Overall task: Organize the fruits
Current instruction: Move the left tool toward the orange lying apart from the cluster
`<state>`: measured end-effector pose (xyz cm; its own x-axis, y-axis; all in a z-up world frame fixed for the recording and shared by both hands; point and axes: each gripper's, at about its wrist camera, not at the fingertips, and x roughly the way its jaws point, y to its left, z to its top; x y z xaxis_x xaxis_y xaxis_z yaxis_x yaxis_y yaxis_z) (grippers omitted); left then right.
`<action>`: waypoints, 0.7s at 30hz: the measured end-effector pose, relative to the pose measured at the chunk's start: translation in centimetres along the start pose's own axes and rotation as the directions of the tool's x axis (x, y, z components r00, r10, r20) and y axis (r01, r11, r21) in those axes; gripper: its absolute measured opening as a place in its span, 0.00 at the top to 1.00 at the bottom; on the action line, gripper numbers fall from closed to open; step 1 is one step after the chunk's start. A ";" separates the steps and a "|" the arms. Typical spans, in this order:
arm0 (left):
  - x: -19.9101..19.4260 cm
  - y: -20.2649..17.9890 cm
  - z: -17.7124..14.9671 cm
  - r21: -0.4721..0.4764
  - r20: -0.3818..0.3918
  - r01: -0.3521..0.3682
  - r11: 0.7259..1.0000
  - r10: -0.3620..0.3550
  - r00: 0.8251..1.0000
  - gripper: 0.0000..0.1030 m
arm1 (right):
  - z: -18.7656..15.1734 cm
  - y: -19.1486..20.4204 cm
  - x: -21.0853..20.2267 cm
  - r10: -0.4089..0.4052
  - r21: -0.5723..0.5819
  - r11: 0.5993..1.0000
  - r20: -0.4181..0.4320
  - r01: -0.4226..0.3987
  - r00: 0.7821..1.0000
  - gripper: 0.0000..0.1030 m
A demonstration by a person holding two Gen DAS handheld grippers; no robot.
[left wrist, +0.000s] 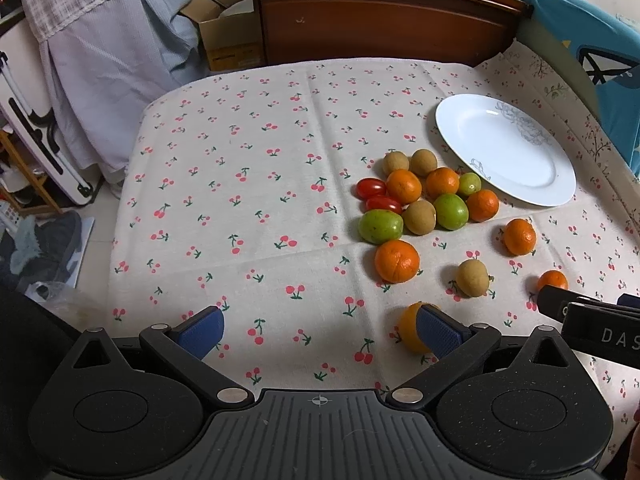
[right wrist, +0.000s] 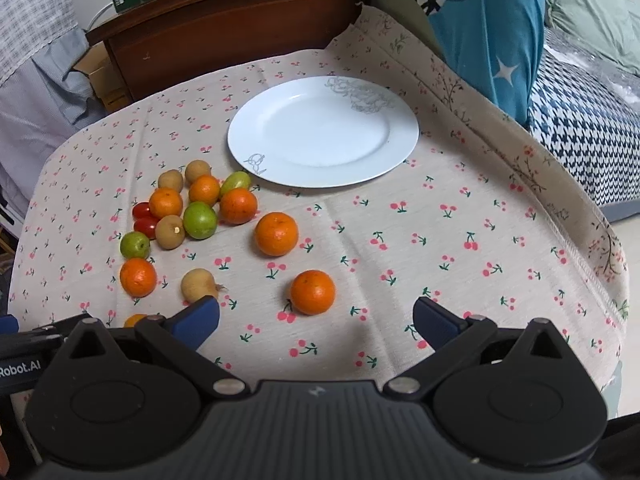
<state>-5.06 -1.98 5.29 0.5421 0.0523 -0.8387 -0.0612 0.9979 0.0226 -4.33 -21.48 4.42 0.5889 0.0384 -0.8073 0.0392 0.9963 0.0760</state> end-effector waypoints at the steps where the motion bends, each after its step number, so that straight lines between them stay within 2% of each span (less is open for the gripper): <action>1: 0.0 -0.1 0.0 0.002 -0.001 0.002 1.000 -0.002 1.000 0.00 | 0.0 0.0 -0.1 -0.002 -0.004 1.000 0.004 0.002 1.000 0.01; 21: -0.8 -0.8 -0.2 -0.014 -0.002 0.009 1.000 -0.009 1.000 0.00 | 0.0 0.0 -0.3 -0.012 -0.005 1.000 0.010 0.012 1.000 0.01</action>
<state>-5.55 -2.82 5.81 0.5408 0.0436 -0.8400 -0.0687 0.9976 0.0076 -4.51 -21.47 4.69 0.5963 0.0262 -0.8023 0.0417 0.9971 0.0636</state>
